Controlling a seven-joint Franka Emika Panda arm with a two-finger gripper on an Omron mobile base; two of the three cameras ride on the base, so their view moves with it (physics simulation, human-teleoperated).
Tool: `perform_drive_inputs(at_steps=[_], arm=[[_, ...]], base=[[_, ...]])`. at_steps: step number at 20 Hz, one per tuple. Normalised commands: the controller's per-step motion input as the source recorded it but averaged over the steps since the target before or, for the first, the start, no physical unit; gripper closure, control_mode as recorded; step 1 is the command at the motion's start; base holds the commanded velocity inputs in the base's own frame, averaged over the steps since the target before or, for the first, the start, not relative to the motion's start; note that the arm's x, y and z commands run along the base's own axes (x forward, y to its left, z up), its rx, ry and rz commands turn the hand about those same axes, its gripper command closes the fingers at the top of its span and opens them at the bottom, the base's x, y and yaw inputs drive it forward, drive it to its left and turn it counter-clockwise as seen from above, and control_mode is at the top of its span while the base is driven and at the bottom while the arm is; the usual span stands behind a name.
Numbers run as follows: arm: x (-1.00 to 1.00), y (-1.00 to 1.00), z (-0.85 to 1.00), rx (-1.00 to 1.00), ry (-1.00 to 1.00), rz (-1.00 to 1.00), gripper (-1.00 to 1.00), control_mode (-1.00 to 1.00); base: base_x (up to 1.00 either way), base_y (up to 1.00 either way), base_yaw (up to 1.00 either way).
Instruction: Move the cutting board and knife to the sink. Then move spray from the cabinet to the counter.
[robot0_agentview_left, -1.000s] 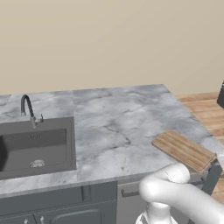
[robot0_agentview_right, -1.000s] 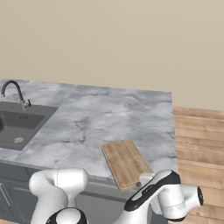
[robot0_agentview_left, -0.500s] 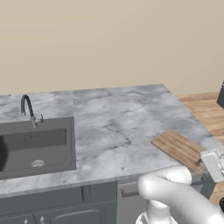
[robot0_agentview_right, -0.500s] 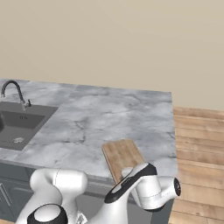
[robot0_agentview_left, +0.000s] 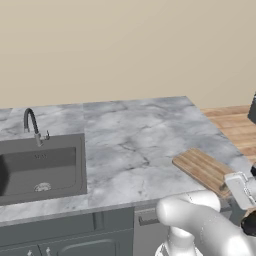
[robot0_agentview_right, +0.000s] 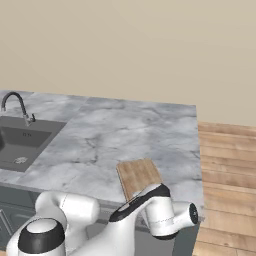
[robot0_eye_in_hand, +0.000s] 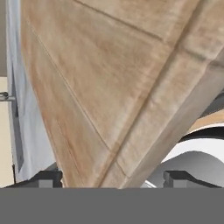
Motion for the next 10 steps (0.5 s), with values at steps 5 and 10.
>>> perform_drive_inputs(at_steps=[5,10], arm=[[-0.11,0.0,0.19,0.0,-0.11,0.0,1.0,-1.0],[-0.25,0.0,0.93,0.0,-0.22,-0.03,1.0,-1.0]], base=[[0.0,0.0,0.0],[0.0,0.0,0.0]])
